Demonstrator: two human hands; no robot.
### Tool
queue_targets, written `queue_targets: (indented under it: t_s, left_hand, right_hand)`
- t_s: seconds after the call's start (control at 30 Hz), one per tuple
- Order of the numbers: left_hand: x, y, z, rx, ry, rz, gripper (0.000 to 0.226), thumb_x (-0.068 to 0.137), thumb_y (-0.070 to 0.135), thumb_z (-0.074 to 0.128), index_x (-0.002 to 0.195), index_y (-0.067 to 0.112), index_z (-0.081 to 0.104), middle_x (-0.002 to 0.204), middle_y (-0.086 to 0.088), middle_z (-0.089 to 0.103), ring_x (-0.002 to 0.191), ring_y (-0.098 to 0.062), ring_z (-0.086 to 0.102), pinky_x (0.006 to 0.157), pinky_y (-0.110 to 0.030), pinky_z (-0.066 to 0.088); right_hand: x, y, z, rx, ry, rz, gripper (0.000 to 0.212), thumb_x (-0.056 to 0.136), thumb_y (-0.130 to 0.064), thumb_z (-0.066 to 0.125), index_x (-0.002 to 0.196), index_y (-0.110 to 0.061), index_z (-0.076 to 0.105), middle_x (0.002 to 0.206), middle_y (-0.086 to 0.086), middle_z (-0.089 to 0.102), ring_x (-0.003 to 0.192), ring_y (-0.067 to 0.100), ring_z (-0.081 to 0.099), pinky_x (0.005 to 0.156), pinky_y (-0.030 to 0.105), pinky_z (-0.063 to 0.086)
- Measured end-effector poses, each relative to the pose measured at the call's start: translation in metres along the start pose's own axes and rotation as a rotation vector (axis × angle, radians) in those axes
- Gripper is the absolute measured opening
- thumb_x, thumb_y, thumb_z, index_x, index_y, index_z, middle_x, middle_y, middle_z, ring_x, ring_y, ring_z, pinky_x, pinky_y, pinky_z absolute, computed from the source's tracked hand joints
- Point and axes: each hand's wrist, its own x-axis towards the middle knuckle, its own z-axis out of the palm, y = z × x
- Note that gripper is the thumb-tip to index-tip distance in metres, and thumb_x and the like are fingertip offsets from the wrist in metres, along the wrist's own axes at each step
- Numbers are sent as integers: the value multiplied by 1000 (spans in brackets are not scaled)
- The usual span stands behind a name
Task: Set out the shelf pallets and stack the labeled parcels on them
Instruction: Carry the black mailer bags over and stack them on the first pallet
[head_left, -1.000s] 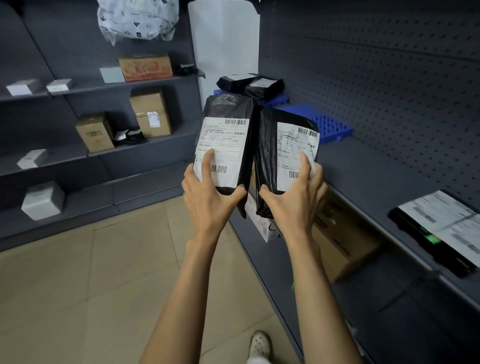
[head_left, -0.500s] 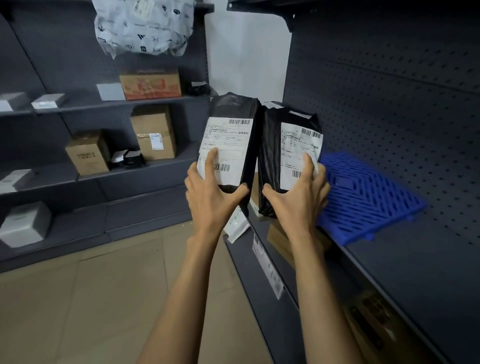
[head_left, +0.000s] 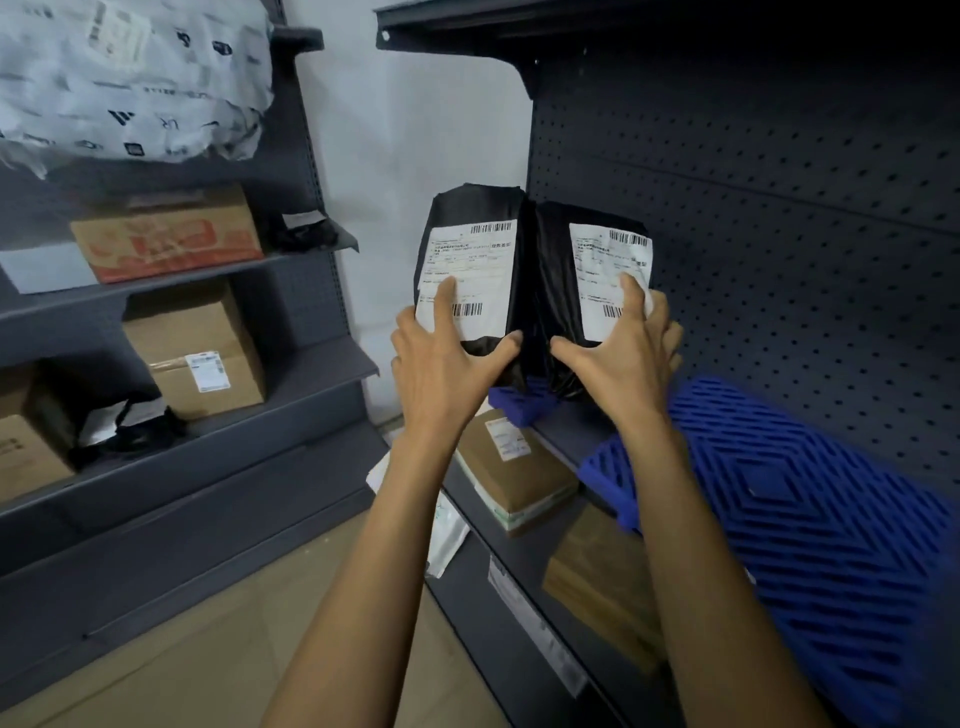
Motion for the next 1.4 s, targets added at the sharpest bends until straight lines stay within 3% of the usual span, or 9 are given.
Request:
queue_targets:
  t_s: [0.2,0.47,0.6,0.77,0.93,1.03,1.23,1.4]
  left_hand:
    - [73,15,57,49,-95,-30,91,72,73,59,147,30,28,139,-18,34,130,-37,33,104,-50,31]
    - [132,15,123,151,-159,-110,93,75,75,56,146,22,28,135,-22,35,124,-40,36,99,-49,33]
    - [143,15,140,138,-164,-80,80,82,67,54,142,17,35,135,-20,34,124,-39,36,96,-48,37]
    - [150,7,145,108,-194,3,80,83,73,49,137,15,39,137,-20,32,123,-39,37,93,-48,43]
    - [144,-3,138,-13,-256,71,72,86,65,54,139,19,36,145,-17,24,131,-37,31,94,-48,43]
    - [136,-12,126,-51,-283,141,66,90,53,58,142,21,35,145,-13,23,133,-34,30,92,-44,44]
    - [107,-30,92,56,-286,361,57,91,33,63,142,21,39,137,-14,36,123,-33,38,77,-42,47]
    - [67,-50,66,92,-320,597,50,91,23,64,138,16,49,131,-12,48,123,-33,44,84,-44,48]
  right_hand:
    - [82,16,33,-72,-51,60,102,67,-52,75,151,-28,23,158,11,15,141,38,18,111,53,23]
    - [165,38,79,-170,-168,15,101,66,-55,75,150,-28,25,155,9,21,138,35,22,109,49,27]
    - [185,44,94,-208,-260,-6,98,67,-52,74,149,-28,26,156,8,21,138,34,23,110,47,27]
    - [193,55,100,-193,-317,-19,89,73,-50,71,149,-31,29,156,6,21,140,33,22,111,48,28]
    - [187,60,92,-217,-390,-37,95,75,-57,71,152,-30,23,161,2,7,147,30,7,113,53,23]
    - [169,60,79,-255,-355,-65,92,75,-58,70,151,-30,25,161,-1,10,147,29,8,114,53,22]
    - [97,53,48,-324,-153,-118,60,91,-34,61,145,-21,39,150,4,37,138,29,30,108,46,35]
    - [14,47,20,-462,-54,-79,41,95,-28,56,134,-20,46,136,6,49,126,30,42,97,45,40]
